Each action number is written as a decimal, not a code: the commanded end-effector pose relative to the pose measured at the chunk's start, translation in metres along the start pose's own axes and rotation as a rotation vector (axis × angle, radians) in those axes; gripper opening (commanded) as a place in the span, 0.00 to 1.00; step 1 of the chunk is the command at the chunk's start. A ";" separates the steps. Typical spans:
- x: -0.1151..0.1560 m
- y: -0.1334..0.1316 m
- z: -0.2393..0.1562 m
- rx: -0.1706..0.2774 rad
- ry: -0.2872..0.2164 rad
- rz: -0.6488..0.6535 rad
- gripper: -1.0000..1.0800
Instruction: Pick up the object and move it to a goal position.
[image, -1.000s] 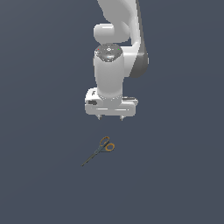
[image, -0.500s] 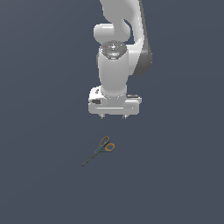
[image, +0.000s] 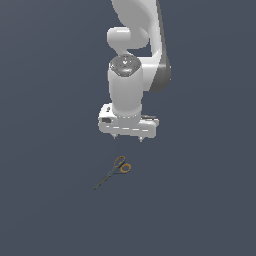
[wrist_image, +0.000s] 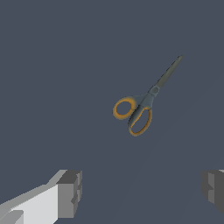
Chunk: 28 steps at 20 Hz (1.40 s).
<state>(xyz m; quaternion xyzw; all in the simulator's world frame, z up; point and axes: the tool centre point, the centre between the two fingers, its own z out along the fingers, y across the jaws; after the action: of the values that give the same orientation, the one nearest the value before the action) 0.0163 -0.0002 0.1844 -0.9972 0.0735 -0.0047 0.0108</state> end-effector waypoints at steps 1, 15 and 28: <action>0.006 0.004 0.006 0.001 -0.002 0.050 0.96; 0.049 0.037 0.062 -0.003 -0.007 0.481 0.96; 0.076 0.067 0.113 -0.019 -0.001 0.822 0.96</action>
<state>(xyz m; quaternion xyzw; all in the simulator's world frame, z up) 0.0808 -0.0724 0.0749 -0.8917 0.4527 0.0016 0.0032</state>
